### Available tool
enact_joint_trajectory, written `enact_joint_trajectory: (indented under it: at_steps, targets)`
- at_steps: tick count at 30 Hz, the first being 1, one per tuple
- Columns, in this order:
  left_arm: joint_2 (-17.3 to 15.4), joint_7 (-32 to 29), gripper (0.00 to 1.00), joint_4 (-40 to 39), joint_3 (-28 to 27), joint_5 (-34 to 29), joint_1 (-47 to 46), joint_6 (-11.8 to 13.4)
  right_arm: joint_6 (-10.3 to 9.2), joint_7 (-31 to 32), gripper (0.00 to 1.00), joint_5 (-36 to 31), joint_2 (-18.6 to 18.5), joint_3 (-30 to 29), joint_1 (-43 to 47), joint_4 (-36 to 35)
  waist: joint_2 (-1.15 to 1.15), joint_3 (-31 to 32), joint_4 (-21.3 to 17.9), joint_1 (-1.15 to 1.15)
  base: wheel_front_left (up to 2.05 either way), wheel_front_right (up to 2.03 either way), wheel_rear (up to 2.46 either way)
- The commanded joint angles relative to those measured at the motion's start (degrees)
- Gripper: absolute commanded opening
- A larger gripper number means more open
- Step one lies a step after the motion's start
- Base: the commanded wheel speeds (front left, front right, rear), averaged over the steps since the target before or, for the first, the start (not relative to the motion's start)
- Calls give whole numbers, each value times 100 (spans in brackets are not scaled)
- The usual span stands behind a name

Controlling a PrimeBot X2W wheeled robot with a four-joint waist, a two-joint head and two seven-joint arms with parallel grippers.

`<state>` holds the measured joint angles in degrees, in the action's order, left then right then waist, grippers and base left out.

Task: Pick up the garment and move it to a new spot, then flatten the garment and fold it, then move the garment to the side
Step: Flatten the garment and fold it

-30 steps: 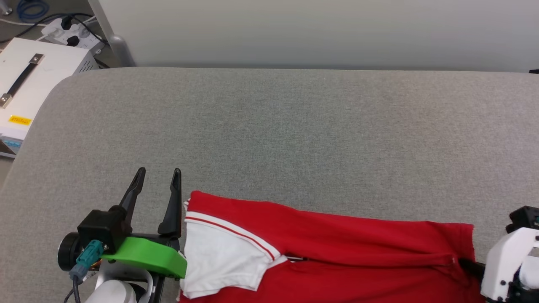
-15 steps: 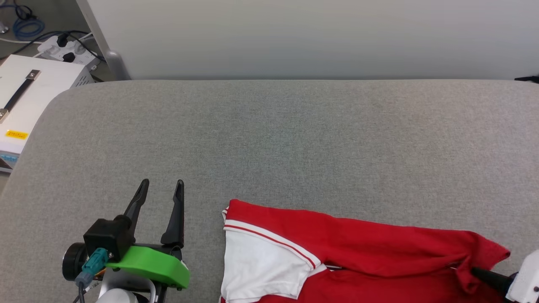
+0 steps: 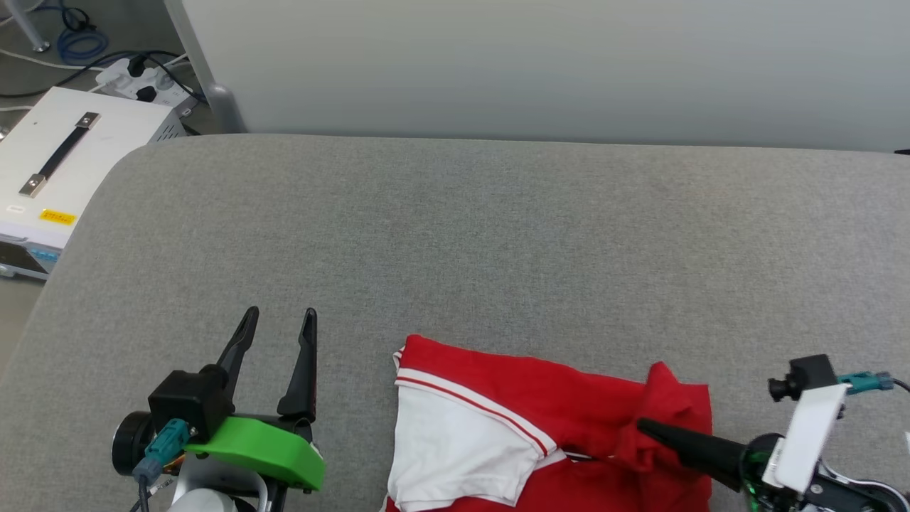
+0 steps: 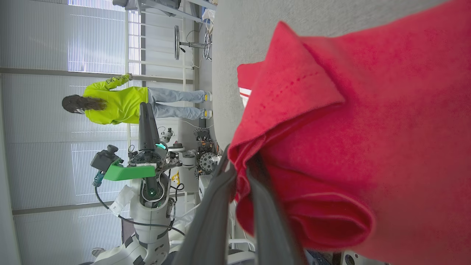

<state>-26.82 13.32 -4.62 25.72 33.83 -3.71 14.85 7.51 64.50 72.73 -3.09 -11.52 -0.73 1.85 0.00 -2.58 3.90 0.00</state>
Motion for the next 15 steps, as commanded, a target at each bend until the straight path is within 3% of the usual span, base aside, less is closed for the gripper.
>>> enact_joint_trajectory:
  at_steps: [1,4,9,15]
  targets:
    - [41,-10,100,-13,18,0,-95,-32,-2,-161,0,177,20,288,-158,70,0,-94,104,0,0,0,0]
    - [88,5,100,7,29,-4,-222,-67,-2,-746,0,631,20,1247,-366,228,0,-271,256,0,0,0,0]
    - [198,37,100,101,70,-9,-419,-152,-2,-1508,0,1076,21,2318,-747,394,0,-523,461,0,0,0,0]
    - [338,92,100,249,75,-28,-631,-270,-2,-2144,0,801,21,2994,-1150,782,0,-822,623,0,0,0,0]
